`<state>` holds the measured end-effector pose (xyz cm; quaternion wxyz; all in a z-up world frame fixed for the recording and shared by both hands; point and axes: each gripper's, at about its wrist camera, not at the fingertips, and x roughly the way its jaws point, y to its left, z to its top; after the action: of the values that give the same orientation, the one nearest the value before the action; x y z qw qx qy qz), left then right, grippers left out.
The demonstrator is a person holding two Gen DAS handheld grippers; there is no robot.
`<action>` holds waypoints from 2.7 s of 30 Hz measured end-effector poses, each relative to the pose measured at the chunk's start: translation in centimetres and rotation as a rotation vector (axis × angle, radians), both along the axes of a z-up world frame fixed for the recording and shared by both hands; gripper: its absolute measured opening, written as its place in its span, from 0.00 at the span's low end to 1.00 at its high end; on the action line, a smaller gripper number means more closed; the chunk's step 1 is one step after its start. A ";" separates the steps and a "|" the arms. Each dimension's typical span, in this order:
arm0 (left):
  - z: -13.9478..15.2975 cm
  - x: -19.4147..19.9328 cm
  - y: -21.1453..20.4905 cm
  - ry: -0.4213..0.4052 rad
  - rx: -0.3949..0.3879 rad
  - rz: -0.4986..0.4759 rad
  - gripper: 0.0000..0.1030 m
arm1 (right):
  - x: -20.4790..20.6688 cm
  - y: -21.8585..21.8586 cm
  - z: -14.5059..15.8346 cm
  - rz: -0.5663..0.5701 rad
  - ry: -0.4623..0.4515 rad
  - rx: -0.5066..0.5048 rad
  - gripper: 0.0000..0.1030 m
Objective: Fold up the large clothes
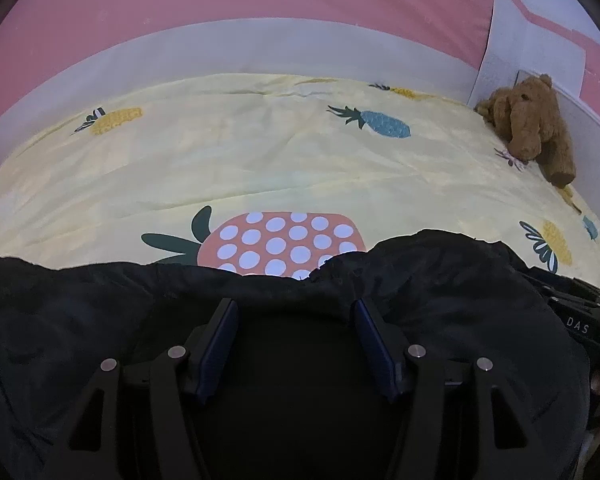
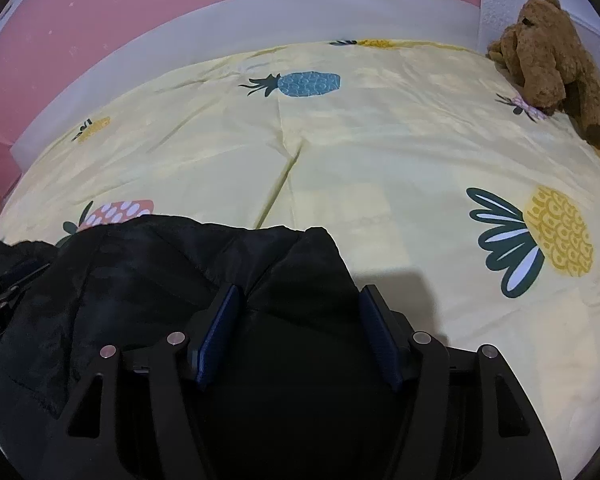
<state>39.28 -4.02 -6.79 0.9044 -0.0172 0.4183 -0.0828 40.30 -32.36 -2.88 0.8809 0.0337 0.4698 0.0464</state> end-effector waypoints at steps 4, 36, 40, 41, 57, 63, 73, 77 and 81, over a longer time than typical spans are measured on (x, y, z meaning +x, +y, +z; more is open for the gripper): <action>3.7 -1.5 2.0 0.000 -0.027 -0.009 0.57 | -2.6 0.5 5.0 0.014 -0.103 -0.038 0.60; 5.6 -10.9 13.7 -0.175 -0.096 0.134 0.56 | -8.9 7.3 6.5 0.212 -0.167 -0.022 0.61; 1.8 -10.0 13.0 -0.122 -0.067 0.141 0.56 | -8.3 7.9 3.2 0.216 -0.174 -0.060 0.62; 1.6 -9.9 13.1 -0.132 -0.071 0.146 0.57 | -8.1 7.7 2.5 0.212 -0.172 -0.044 0.62; 1.0 -7.7 17.9 -0.100 -0.107 0.233 0.56 | -5.7 0.5 1.6 0.058 -0.146 -0.051 0.63; -0.2 -7.1 17.2 -0.115 -0.085 0.239 0.56 | -5.4 0.9 0.6 0.052 -0.145 -0.059 0.63; -0.6 -7.5 17.3 -0.122 -0.089 0.246 0.57 | -5.2 0.6 0.1 0.050 -0.151 -0.040 0.63; -0.6 -7.3 17.1 -0.116 -0.076 0.247 0.57 | -5.3 0.5 0.4 0.044 -0.152 -0.034 0.63; 0.5 -7.0 16.8 -0.086 -0.037 0.253 0.56 | -5.7 0.0 2.4 0.042 -0.132 -0.032 0.63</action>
<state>32.23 12.76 -6.28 0.9242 -0.0828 0.3721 0.0235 34.60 -32.41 -0.52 0.9092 0.0067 0.4120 0.0594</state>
